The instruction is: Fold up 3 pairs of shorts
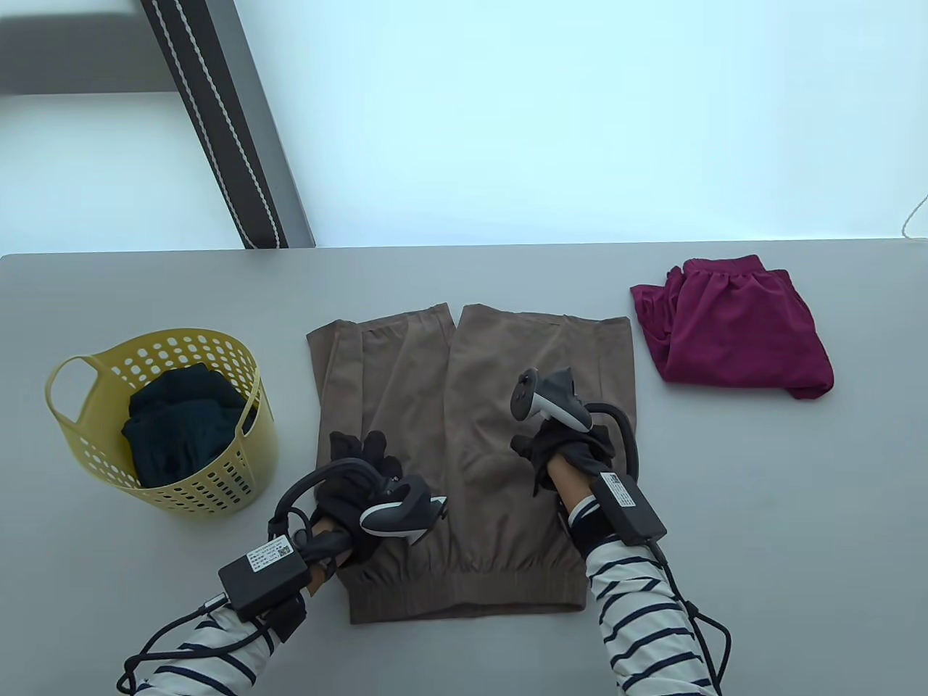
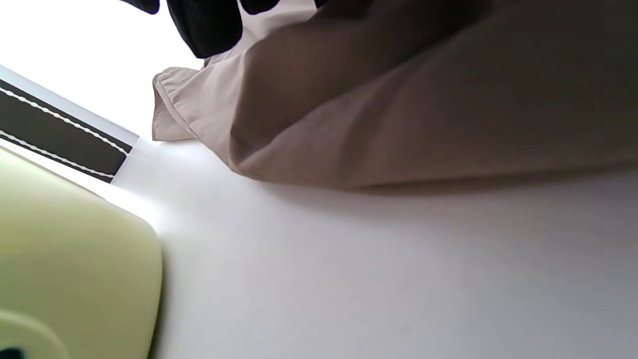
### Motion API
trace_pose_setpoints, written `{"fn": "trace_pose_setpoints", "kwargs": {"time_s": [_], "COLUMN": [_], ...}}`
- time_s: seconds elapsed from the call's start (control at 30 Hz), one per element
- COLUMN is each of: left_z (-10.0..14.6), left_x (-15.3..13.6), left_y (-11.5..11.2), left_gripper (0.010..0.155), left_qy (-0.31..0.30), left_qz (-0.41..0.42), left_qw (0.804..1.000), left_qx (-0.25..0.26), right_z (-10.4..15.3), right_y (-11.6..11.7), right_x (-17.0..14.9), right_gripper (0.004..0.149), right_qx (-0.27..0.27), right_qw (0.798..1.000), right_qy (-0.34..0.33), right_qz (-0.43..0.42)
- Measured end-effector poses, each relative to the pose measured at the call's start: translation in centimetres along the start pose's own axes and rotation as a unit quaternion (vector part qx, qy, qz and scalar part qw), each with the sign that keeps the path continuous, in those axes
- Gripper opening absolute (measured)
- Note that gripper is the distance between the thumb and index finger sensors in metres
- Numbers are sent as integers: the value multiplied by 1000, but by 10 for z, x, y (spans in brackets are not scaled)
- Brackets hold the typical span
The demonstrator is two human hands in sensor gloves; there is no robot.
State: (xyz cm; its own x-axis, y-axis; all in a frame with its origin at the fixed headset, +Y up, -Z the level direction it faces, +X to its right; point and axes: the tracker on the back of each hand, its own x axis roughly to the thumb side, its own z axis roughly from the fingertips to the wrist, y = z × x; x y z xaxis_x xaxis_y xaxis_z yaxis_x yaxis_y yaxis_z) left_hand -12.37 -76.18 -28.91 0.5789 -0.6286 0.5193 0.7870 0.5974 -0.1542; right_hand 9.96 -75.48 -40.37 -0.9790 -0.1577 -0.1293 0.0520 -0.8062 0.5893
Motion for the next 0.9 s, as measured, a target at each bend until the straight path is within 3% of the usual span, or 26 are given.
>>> {"fn": "trace_pose_setpoints", "kwargs": {"time_s": [0.17, 0.3, 0.43, 0.5, 0.6, 0.7, 0.8, 0.9], "left_z": [28, 50, 59, 58, 49, 35, 20, 10], "left_x": [25, 45, 49, 42, 17, 2, 3, 8], "left_y": [21, 39, 49, 50, 47, 38, 25, 9], "left_gripper": [72, 72, 73, 82, 89, 84, 74, 68], "left_qy": [-85, -200, -270, -253, -107, 5, 51, 46], "left_qz": [17, 45, 92, 125, 157, 64, -57, -126], "left_qw": [995, 977, 957, 957, 972, 991, 995, 990], "left_qx": [44, 65, 57, 73, 135, 120, 60, -42], "right_z": [-11, -19, -19, -10, 13, 37, 42, 27], "right_y": [-1, 12, 19, 14, -3, -18, -12, 15], "right_x": [-10, -7, -4, -4, -11, -21, -19, -8], "right_gripper": [90, 86, 80, 82, 84, 80, 76, 78], "right_qx": [6, 51, 24, -17, -102, -145, -103, 11], "right_qw": [999, 992, 994, 993, 982, 980, 990, 991], "right_qy": [20, -51, -79, -95, -128, -117, -87, -95], "right_qz": [-48, -107, -78, -72, -91, -69, 33, 90]}}
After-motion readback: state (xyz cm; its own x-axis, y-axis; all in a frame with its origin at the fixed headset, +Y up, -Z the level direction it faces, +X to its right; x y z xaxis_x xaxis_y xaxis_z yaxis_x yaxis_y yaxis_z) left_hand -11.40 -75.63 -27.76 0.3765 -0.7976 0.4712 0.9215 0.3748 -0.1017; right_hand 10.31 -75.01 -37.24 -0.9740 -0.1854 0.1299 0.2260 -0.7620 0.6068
